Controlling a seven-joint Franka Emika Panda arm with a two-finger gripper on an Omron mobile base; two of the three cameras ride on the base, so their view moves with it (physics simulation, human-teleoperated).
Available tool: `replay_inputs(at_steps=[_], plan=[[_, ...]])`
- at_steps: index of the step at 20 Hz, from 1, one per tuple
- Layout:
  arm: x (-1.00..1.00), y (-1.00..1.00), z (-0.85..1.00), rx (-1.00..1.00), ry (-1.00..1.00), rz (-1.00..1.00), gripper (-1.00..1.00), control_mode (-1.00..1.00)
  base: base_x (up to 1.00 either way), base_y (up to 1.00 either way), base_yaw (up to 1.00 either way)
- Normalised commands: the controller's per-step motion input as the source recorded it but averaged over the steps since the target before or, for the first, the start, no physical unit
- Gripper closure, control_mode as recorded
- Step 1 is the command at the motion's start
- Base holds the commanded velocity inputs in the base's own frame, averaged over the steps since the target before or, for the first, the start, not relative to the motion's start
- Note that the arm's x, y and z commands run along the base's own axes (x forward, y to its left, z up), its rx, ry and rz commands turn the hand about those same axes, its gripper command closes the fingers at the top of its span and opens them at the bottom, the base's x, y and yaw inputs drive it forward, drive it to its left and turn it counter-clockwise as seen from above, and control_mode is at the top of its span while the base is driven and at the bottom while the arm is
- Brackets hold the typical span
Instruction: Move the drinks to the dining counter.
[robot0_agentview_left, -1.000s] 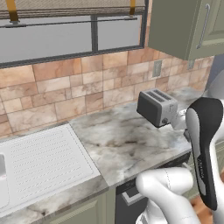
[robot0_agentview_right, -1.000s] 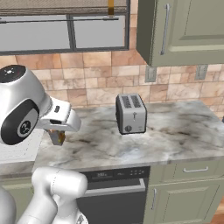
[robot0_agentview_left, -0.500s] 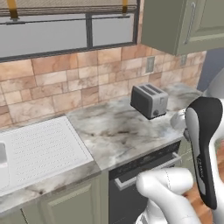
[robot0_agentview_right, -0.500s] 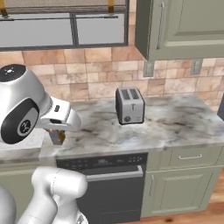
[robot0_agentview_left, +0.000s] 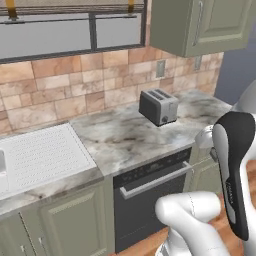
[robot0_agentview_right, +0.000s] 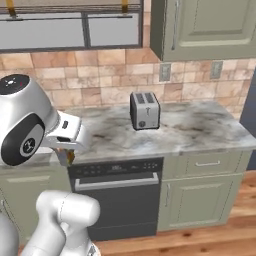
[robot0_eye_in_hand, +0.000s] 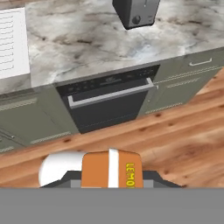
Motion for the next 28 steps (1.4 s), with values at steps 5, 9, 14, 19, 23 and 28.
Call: replay_inputs(at_steps=[5, 9, 14, 19, 23, 28], plan=[[0.00, 0.00, 0.00, 0.00, 0.00, 0.00, 1.00, 1.00, -0.40, 0.00, -0.19], [0.00, 0.00, 0.00, 0.00, 0.00, 0.00, 1.00, 1.00, -0.12, 0.00, -0.26], [0.00, 0.00, 0.00, 0.00, 0.00, 0.00, 1.00, 1.00, 0.00, 0.02, -0.32], [0.00, 0.00, 0.00, 0.00, 0.00, 0.00, 1.00, 1.00, 0.00, 0.04, -0.39], [0.00, 0.00, 0.00, 0.00, 0.00, 0.00, 1.00, 1.00, -0.07, 0.01, -0.40], [0.00, 0.00, 0.00, 0.00, 0.00, 0.00, 1.00, 1.00, -0.12, 0.00, -0.42]])
